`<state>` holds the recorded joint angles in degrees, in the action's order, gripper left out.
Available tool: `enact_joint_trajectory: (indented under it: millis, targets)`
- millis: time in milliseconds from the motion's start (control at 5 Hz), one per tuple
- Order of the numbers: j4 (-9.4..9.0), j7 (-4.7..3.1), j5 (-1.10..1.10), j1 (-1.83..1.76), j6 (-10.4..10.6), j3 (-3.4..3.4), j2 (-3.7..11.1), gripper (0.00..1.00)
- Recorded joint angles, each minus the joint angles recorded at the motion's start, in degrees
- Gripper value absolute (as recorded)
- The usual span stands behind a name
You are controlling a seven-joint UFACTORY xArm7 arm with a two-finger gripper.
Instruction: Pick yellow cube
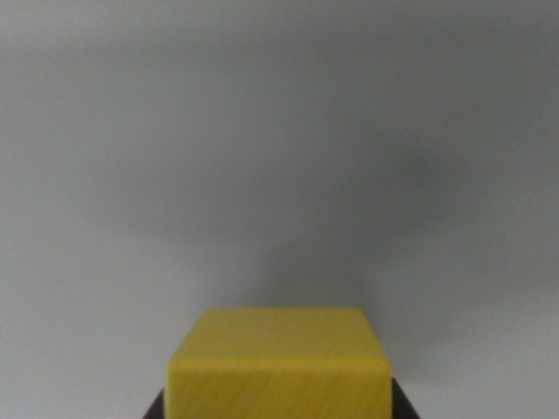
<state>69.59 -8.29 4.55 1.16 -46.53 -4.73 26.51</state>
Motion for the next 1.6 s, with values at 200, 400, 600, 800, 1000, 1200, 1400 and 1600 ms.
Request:
enact_joint_trajectory:
  millis: [200,400,600,800,1000,1200,1400,1600]
  targets:
    - [1.03,0.10,-0.12,-0.02,-1.78,-0.05,-0.75,1.00]
    - [1.03,0.10,-0.12,-0.02,-1.78,-0.05,-0.75,1.00]
    - [2.22,0.23,-0.26,-0.05,-3.84,-0.10,-1.63,1.00]
    - [2.22,0.23,-0.26,-0.05,-3.84,-0.10,-1.63,1.00]
    - [3.54,0.36,-0.41,-0.08,-6.13,-0.17,-2.60,1.00]
    - [3.54,0.36,-0.41,-0.08,-6.13,-0.17,-2.60,1.00]
    - [4.91,0.50,-0.57,-0.11,-8.49,-0.23,-3.60,1.00]
    - [4.91,0.50,-0.57,-0.11,-8.49,-0.23,-3.60,1.00]
